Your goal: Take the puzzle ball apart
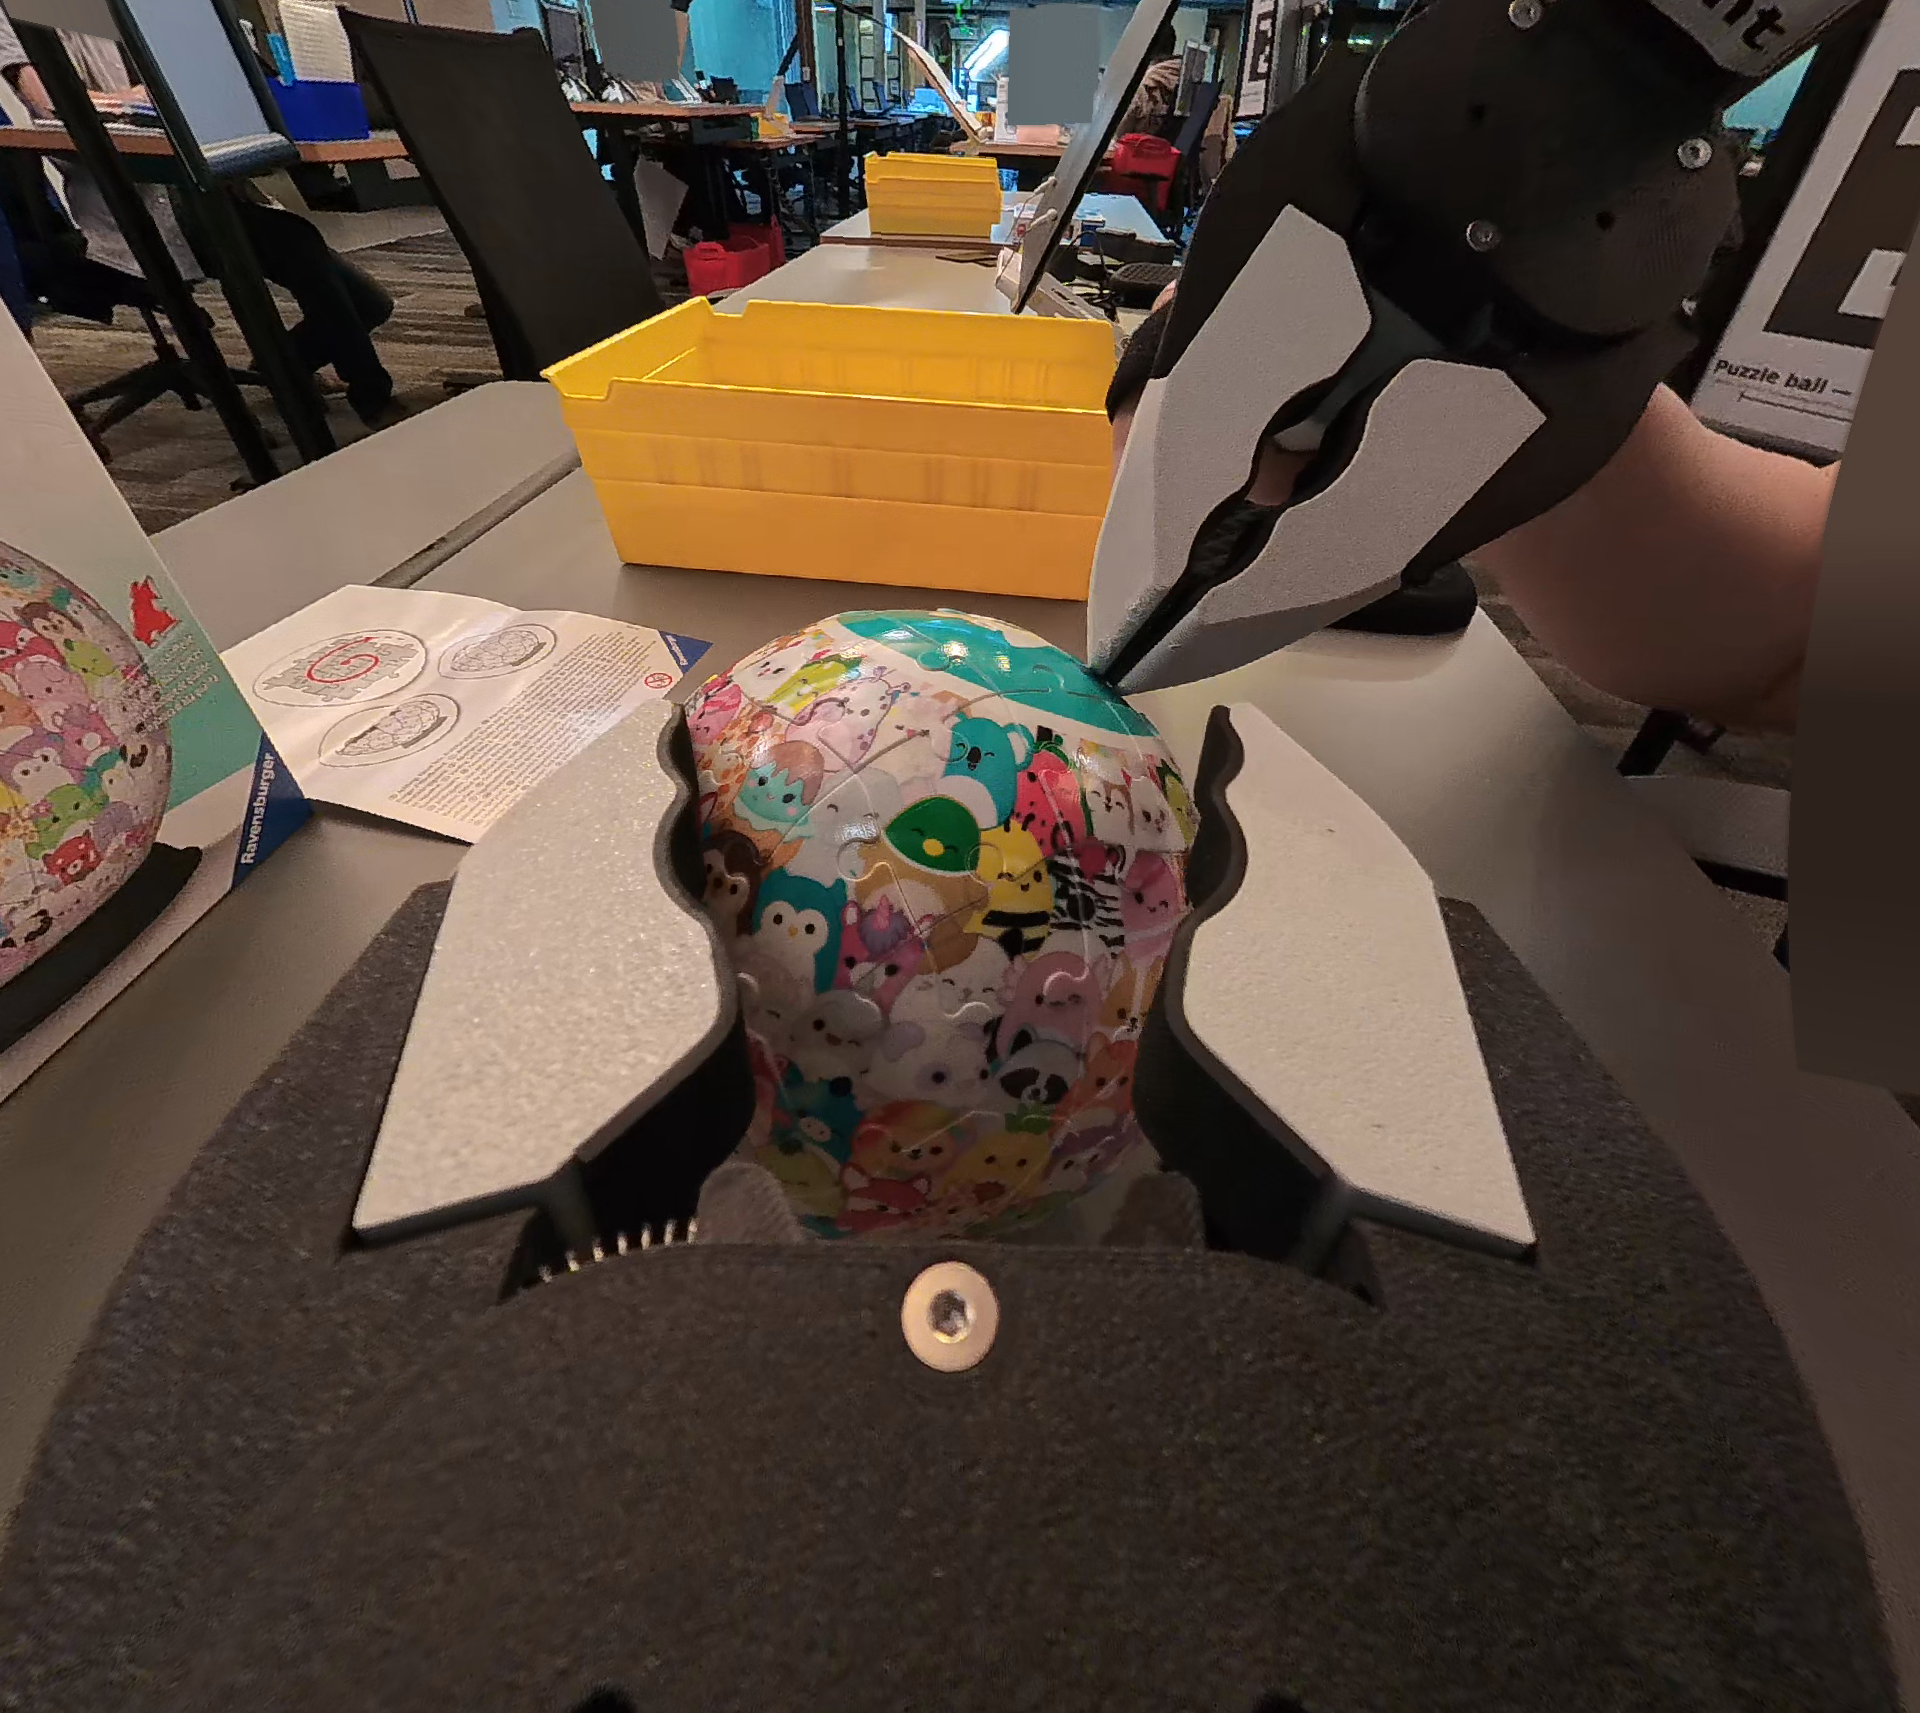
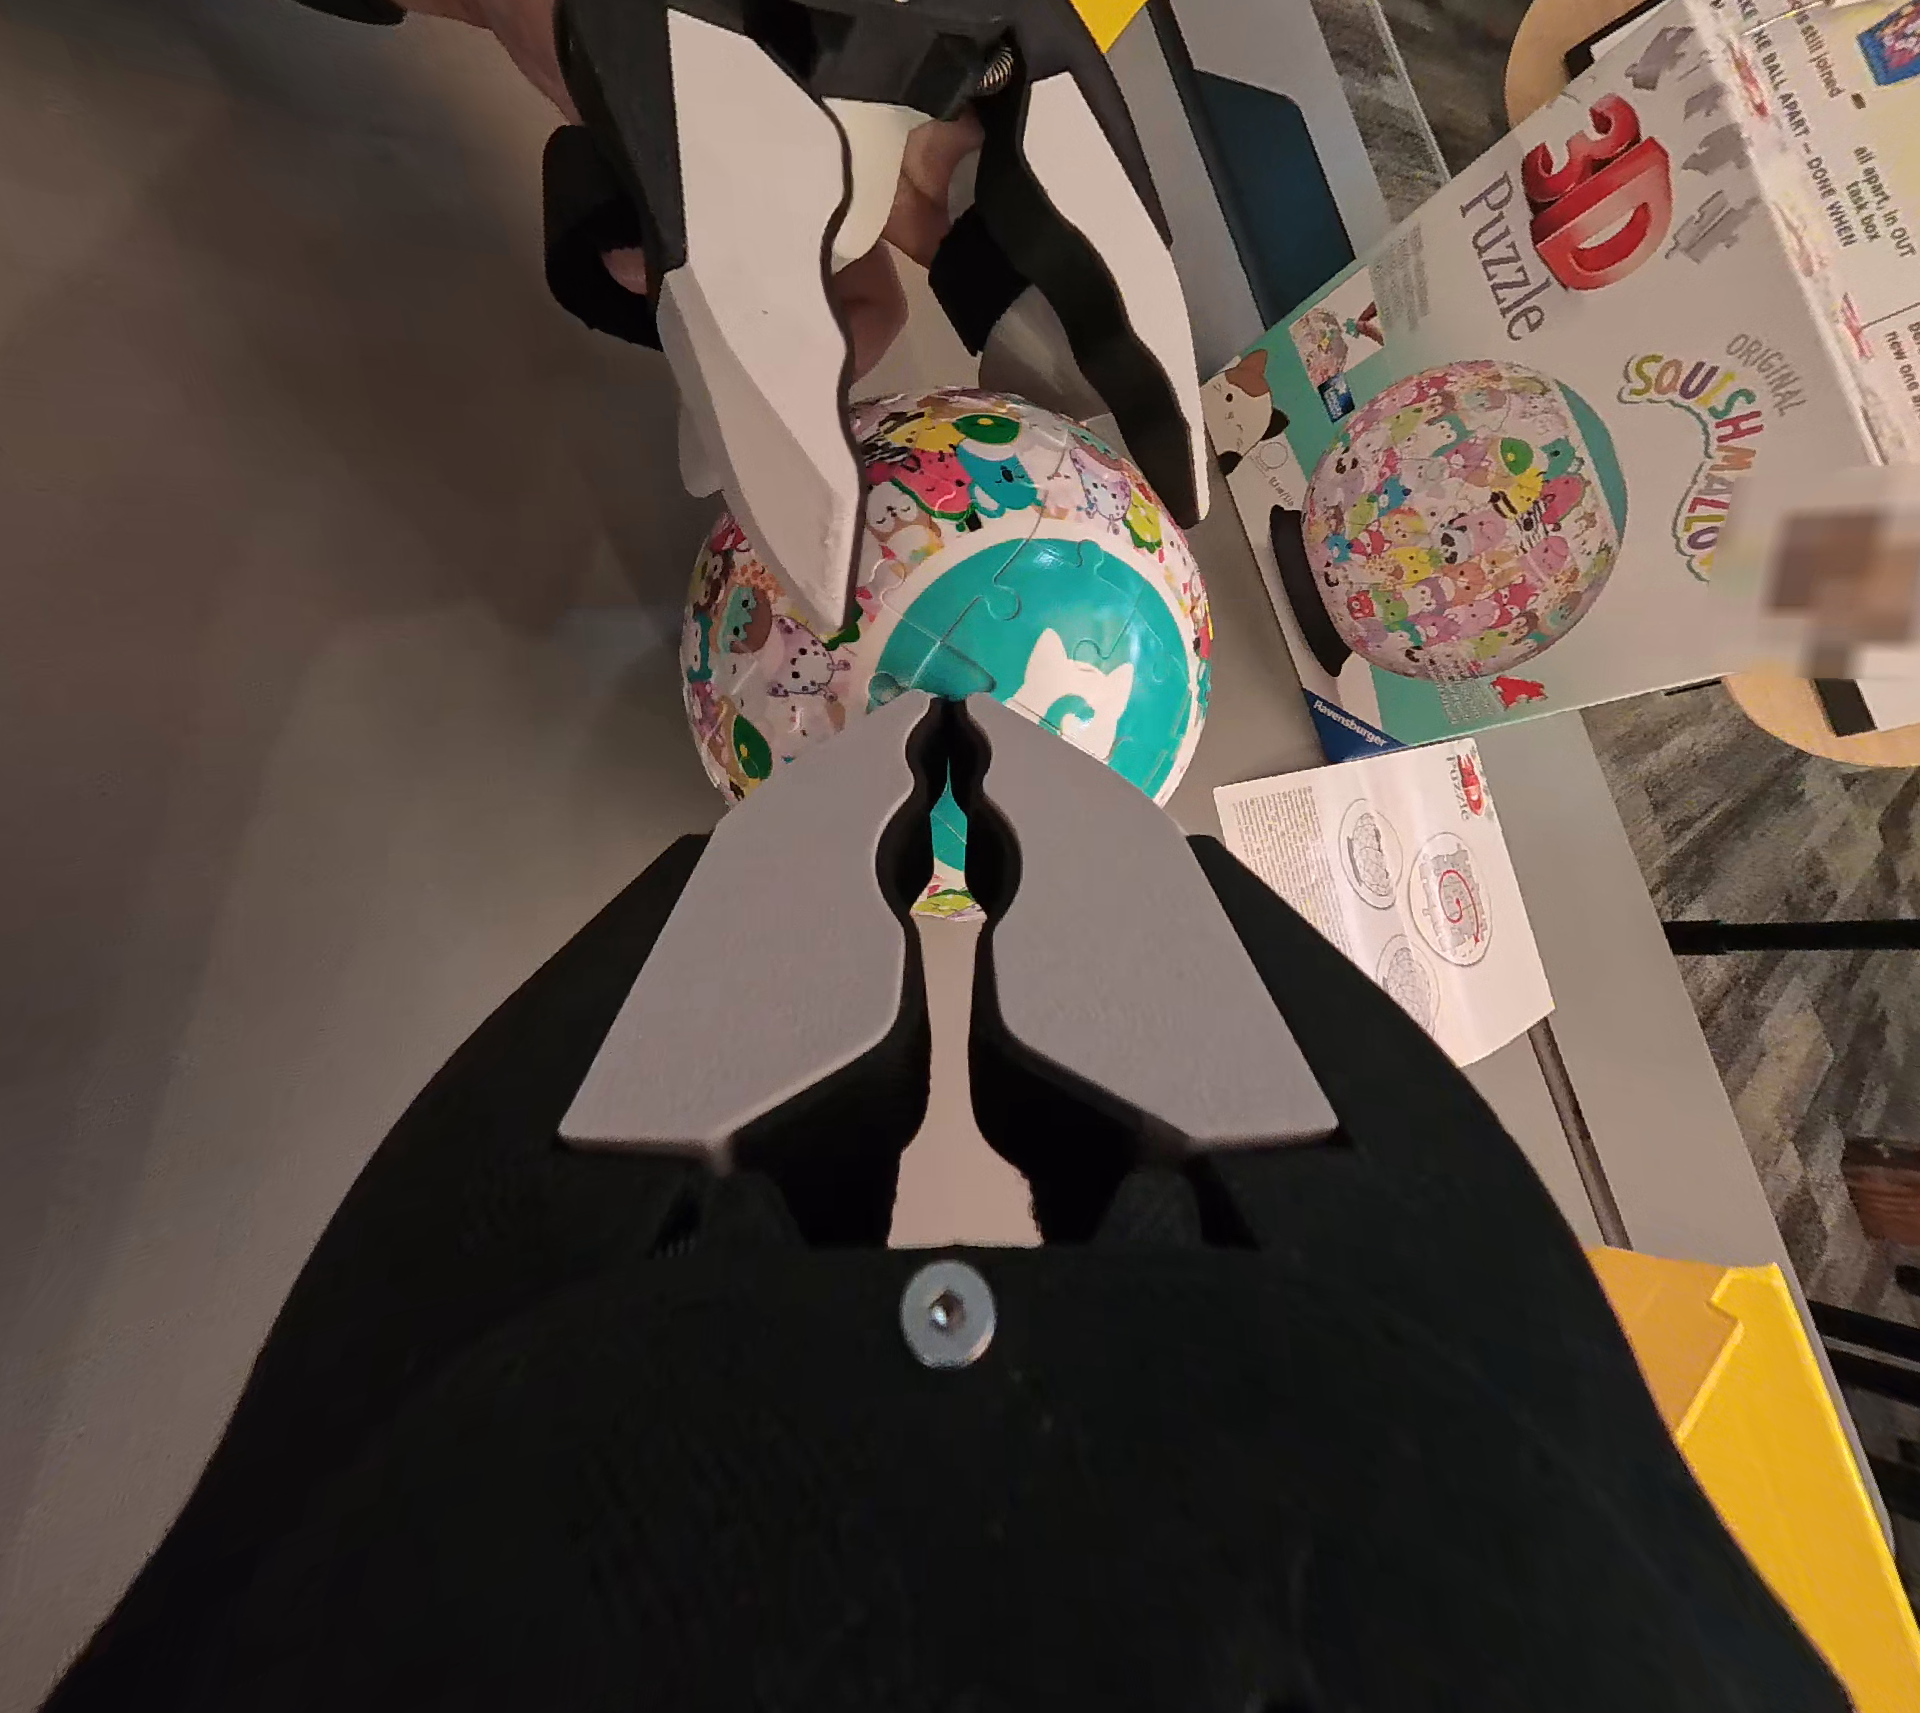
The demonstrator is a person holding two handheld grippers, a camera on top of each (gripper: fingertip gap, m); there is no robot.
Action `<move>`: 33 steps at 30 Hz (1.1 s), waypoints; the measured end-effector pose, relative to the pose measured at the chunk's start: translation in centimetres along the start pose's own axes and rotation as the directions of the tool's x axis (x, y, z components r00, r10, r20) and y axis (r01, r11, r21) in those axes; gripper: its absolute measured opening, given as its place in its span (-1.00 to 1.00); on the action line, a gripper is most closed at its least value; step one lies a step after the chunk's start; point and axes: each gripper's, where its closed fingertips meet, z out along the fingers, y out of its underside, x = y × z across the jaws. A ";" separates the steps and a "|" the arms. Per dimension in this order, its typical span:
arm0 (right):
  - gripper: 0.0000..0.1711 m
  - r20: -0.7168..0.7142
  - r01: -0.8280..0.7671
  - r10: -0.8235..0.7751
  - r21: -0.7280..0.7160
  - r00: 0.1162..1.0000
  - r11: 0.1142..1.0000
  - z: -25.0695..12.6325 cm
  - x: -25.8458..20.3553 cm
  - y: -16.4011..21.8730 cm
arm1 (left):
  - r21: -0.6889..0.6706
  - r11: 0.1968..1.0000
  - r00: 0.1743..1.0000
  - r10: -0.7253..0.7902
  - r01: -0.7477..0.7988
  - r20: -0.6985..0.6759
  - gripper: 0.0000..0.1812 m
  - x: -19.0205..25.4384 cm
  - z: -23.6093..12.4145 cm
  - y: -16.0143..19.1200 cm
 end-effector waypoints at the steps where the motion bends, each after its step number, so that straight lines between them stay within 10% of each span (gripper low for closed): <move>1: -0.98 0.000 0.004 -0.004 0.001 1.000 1.000 0.0 0.0 0.0 | -0.002 1.000 1.000 0.002 -0.002 0.001 0.01 0.0 0.0 0.0; 33: -0.99 -0.002 -0.131 0.133 0.159 0.991 0.978 -1.4 1.3 -0.7 | -0.035 0.997 0.998 0.064 -0.063 0.017 0.05 -0.2 0.0 0.4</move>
